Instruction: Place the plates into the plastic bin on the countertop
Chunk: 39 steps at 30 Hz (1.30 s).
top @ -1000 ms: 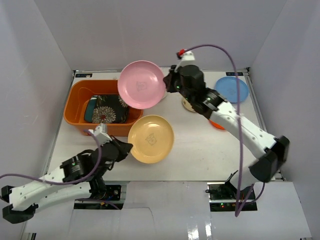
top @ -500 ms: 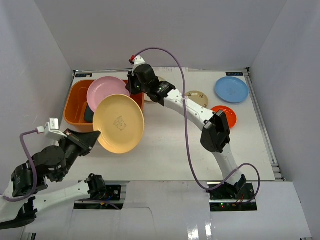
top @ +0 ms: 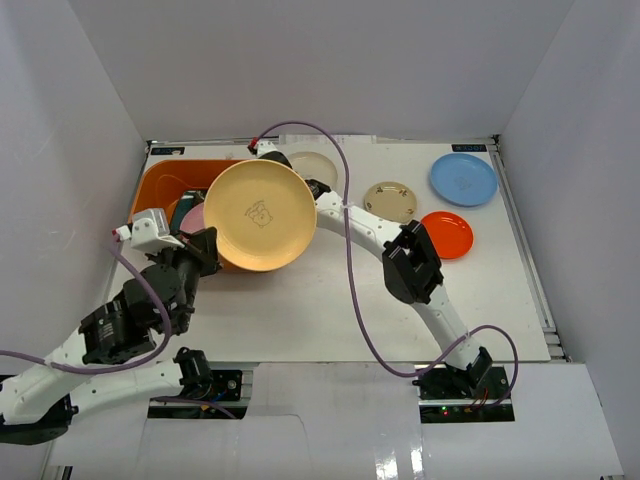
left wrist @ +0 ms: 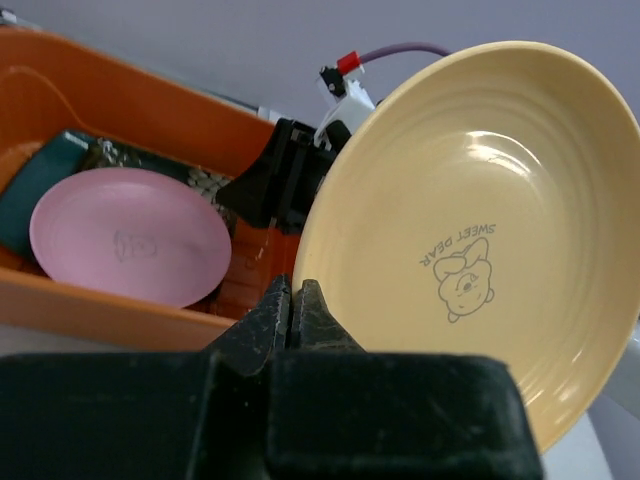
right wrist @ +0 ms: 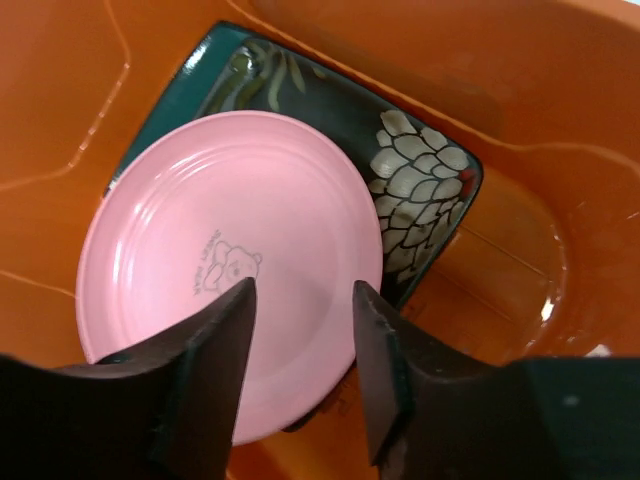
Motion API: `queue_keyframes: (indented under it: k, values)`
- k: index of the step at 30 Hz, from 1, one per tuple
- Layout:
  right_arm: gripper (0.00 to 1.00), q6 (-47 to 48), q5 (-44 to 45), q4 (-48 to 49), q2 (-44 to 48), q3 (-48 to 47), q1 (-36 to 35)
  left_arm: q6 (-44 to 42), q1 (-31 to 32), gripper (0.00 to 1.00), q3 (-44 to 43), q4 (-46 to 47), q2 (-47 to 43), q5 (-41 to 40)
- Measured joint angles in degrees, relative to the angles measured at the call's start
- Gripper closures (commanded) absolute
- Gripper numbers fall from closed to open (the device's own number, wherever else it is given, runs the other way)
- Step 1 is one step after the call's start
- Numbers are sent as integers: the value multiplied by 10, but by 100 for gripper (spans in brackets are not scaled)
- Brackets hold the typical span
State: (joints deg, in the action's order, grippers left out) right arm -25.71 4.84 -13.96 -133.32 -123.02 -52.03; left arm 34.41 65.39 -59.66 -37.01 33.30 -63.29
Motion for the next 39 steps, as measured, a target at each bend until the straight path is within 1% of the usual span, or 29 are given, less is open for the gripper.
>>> queue_keyframes:
  k: [1, 3, 6, 10, 13, 14, 15, 16, 20, 22, 25, 29, 32, 35, 37, 39]
  values:
    - [46, 1, -1, 5, 1, 0, 0, -31, 0, 100, 19, 43, 0, -5]
    - [45, 3, 2, 9, 7, 3, -1, -81, 0, 100, 41, 105, 2, -21]
    - [45, 2, 8, 19, 47, 49, 4, -129, 0, 100, 45, 174, 23, -35]
    - [48, -6, 12, 50, 162, 171, 29, -198, 0, 100, 47, 290, 46, -33]
    - [48, -16, 11, 88, 256, 253, 67, -209, -10, 100, 30, 327, 78, -22]
    - [48, -19, 12, 102, 285, 277, 82, -203, -26, 100, 19, 327, 96, -5]
    - [48, -23, 13, 113, 315, 299, 99, -192, -48, 100, 12, 325, 113, 14]
    - [49, -24, 17, 118, 341, 317, 117, -174, -83, 100, 3, 320, 136, 43]
    - [49, -29, 17, 155, 431, 411, 197, -93, -270, 100, -11, 271, 219, 183]
    - [50, -28, 21, 158, 467, 465, 234, -63, -338, 100, 2, 246, 244, 236]
    - [49, -21, 25, 153, 513, 544, 273, -31, -428, 100, 22, 200, 247, 303]
    - [49, -1, 25, 139, 574, 626, 299, 3, -572, 100, 33, 166, 249, 389]
    - [49, 12, 18, 137, 611, 665, 319, 18, -651, 100, 70, 161, 250, 433]
    - [49, 25, 16, 136, 636, 693, 341, 29, -702, 99, 106, 150, 275, 478]
    - [49, 35, 16, 135, 639, 699, 349, 35, -720, 97, 125, 145, 302, 500]
    - [49, 44, 16, 135, 639, 703, 352, 39, -726, 91, 128, 167, 322, 515]
